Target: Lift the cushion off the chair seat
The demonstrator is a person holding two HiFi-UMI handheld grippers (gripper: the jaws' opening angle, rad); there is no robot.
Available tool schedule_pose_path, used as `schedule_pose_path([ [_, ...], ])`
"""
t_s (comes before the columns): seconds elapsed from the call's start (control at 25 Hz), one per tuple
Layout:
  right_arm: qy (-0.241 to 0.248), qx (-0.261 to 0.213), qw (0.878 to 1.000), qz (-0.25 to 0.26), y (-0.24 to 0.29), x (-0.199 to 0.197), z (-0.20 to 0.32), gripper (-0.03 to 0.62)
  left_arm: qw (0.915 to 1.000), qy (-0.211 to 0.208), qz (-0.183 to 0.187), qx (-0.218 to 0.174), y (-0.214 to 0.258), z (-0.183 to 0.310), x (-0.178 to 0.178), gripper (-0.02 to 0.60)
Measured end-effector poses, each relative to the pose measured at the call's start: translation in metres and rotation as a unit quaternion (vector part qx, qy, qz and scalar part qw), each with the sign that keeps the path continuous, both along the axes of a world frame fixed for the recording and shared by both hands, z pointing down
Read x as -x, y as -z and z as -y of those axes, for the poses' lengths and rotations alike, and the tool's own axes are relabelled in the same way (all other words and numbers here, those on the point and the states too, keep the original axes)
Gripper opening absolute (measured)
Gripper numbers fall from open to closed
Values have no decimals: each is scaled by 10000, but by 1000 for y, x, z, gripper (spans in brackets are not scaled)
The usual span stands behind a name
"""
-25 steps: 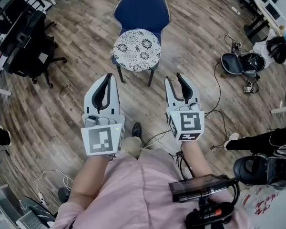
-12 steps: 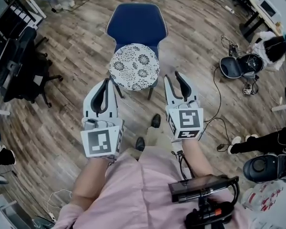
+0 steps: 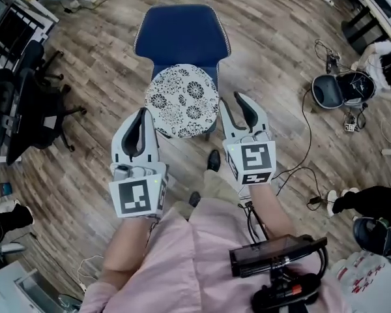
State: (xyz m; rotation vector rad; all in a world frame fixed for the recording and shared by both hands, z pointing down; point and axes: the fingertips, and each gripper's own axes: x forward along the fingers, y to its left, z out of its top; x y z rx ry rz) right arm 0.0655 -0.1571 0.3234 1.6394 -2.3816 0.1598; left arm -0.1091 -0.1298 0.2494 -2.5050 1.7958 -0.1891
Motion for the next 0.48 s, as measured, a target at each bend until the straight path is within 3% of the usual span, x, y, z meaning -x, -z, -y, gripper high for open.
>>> schedule_pose_path([
  [0.28,252,53,9997,-46,-1,-15,82,132,9997,246,27,-80,12,71,-16,11],
  [0.48,424,244,9988,-104,-19,-10,115,133,9990,416,-28,133,-4,103,-9,11],
])
